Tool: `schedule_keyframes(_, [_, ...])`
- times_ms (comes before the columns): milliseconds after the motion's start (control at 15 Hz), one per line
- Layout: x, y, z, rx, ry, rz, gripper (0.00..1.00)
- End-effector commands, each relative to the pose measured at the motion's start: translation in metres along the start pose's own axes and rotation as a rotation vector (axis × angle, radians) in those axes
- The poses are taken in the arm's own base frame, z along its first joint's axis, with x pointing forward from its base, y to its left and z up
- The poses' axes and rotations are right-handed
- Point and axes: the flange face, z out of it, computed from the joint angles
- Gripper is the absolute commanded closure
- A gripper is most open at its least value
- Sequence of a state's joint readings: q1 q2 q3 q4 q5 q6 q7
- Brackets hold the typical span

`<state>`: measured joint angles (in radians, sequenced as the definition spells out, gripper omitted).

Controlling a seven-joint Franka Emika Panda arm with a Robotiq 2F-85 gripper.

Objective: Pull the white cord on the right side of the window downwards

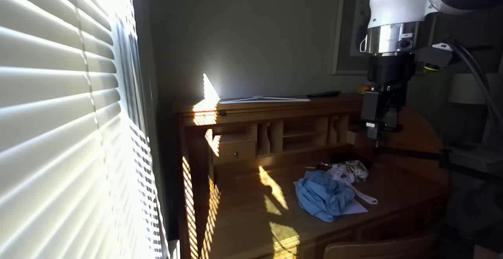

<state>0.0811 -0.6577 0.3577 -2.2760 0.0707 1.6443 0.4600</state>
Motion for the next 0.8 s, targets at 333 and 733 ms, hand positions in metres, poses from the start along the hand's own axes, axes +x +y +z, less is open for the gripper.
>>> schedule_keyframes(333, [0.0,0.0,-0.001,-0.001,-0.001,0.0,0.0])
schedule_keyframes(733, [0.048,-0.051,-0.033,0.199,0.306,-0.19,0.0])
